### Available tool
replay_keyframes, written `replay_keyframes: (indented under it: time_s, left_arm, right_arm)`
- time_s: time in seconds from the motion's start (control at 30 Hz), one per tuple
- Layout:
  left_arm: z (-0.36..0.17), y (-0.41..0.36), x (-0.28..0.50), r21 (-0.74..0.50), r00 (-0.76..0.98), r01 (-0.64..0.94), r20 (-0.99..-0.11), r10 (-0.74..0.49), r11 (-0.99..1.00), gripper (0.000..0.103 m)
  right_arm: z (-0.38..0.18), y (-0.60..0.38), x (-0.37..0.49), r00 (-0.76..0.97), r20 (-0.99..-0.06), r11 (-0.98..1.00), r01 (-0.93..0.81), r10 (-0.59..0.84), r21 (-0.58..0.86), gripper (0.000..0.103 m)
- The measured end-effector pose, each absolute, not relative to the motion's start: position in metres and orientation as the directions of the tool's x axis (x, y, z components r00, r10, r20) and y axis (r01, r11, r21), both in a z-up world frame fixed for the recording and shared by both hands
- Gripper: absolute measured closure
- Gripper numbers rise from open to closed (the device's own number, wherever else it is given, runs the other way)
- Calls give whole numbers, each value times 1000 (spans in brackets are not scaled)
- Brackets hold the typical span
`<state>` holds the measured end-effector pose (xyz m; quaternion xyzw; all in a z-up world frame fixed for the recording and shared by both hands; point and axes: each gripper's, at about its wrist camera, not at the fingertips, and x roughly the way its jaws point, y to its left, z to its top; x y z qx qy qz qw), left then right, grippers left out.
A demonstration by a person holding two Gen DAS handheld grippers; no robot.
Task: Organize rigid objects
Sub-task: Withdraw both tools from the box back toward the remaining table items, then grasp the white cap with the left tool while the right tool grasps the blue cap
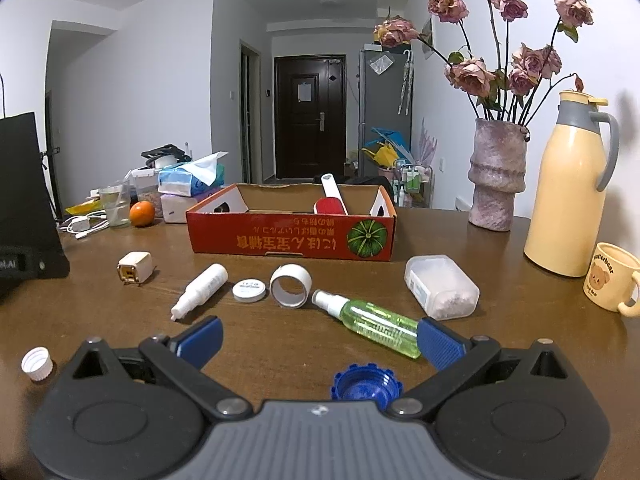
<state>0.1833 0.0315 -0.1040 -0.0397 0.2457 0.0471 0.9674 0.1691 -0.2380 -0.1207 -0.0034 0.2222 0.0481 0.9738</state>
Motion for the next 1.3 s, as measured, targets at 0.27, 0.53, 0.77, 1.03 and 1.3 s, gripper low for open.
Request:
replay_keyframes:
  time_s: [0.27, 0.53, 0.77, 1.03, 1.3]
  left_arm:
    - [-117, 40, 177, -41, 858, -108, -509, 72, 993, 0]
    - [-145, 48, 178, -15, 810, -105, -582, 76, 994, 0]
    - [-162, 59, 182, -5, 779, -142, -618, 109, 990, 1]
    - [-171, 66, 182, 8, 758, -161, -640, 129, 987, 27]
    - [-169, 63, 184, 9, 776, -126, -622, 104, 992, 62]
  right_arm:
    - [-124, -238, 163, 891, -445, 995, -96, 92, 14, 0]
    - [-135, -236, 162, 879, -470, 996, -90, 85, 10, 0]
    - [-145, -240, 166, 868, -490, 997, -78, 79, 22, 0]
    - [-154, -244, 174, 856, -510, 997, -69, 78, 38, 0]
    - [-161, -243, 178, 846, -526, 997, -69, 81, 42, 0]
